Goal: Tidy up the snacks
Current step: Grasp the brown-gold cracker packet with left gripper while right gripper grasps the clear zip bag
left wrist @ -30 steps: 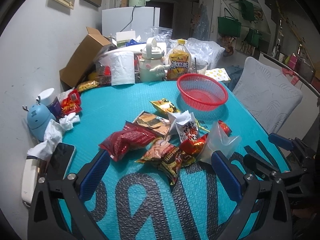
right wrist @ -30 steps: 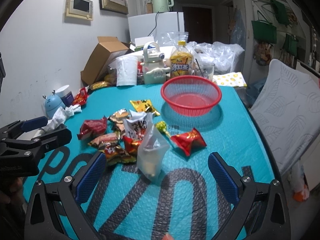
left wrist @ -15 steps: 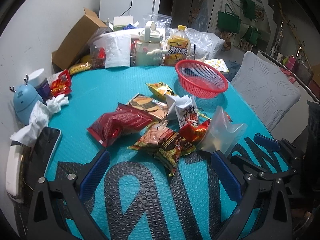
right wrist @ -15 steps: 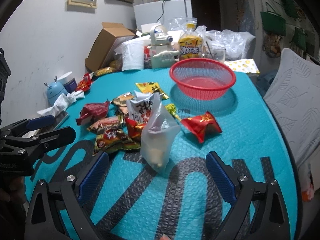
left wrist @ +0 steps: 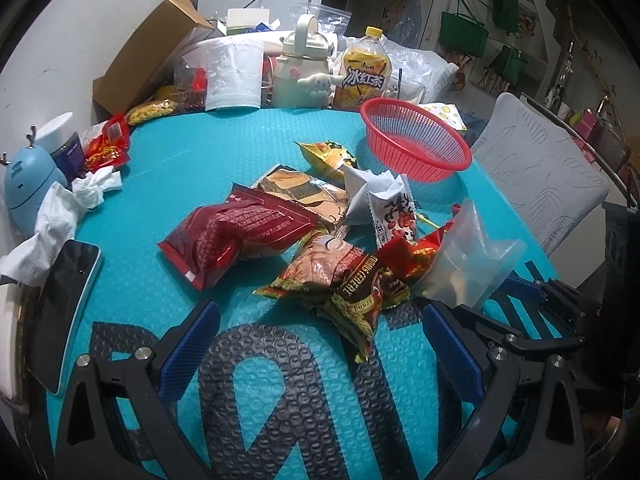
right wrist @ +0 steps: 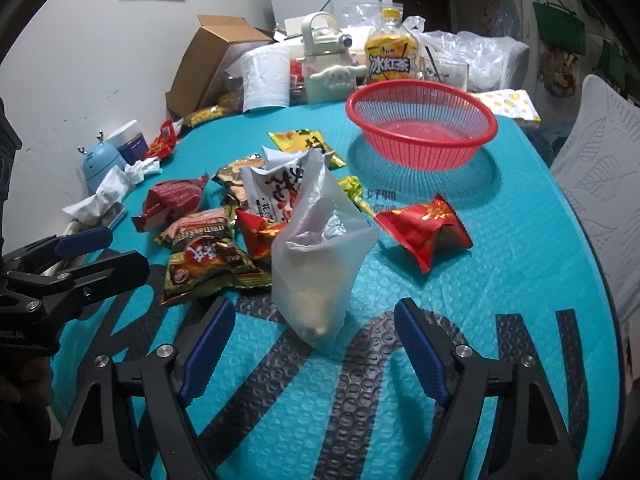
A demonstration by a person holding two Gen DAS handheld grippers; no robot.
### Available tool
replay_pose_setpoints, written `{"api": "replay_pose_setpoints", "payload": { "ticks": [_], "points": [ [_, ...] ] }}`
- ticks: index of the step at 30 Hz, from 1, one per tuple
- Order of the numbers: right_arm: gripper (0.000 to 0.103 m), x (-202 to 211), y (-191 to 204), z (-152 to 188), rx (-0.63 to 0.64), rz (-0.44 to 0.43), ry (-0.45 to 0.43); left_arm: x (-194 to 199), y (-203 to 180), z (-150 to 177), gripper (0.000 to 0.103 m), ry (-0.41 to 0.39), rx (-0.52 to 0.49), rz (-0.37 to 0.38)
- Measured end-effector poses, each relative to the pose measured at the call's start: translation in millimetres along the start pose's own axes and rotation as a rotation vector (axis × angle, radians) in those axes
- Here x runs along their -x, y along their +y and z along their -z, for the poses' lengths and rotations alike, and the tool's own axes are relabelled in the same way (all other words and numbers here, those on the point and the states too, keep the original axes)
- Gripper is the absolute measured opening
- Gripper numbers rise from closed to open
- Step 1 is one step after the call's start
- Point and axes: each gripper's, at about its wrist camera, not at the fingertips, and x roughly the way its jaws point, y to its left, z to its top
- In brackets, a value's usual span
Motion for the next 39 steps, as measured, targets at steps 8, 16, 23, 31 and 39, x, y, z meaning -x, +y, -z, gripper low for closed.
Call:
{"api": "replay_pose_setpoints", "payload": {
  "ticks": [8, 16, 23, 31, 39],
  "points": [
    [0.069, -14, -8, -4, -0.004, -0.026, 0.019, -22, -1, -13, 0.102, 0.029, -0.042, 0.023],
    [0.044, -25, -17, -6, -0.052, -0.095, 0.053, -47, -5, -17, 0.102, 0.098, -0.071, 0.069],
    [0.04, -26, -18, -6, -0.058, -0.103, 0.051, -63, -5, -16, 0.102, 0.155, -0.081, 0.108],
    [0.04, -23, -15, -4, -0.047, -0.09, 0.048, -63, -3, -14, 0.065, 0.123, -0.084, 0.144],
    [0.04, -16, -8, -1, -0.03, -0.081, 0.039, -55, -4, -8, 0.057, 0.108, -0.097, 0.167]
  ]
}}
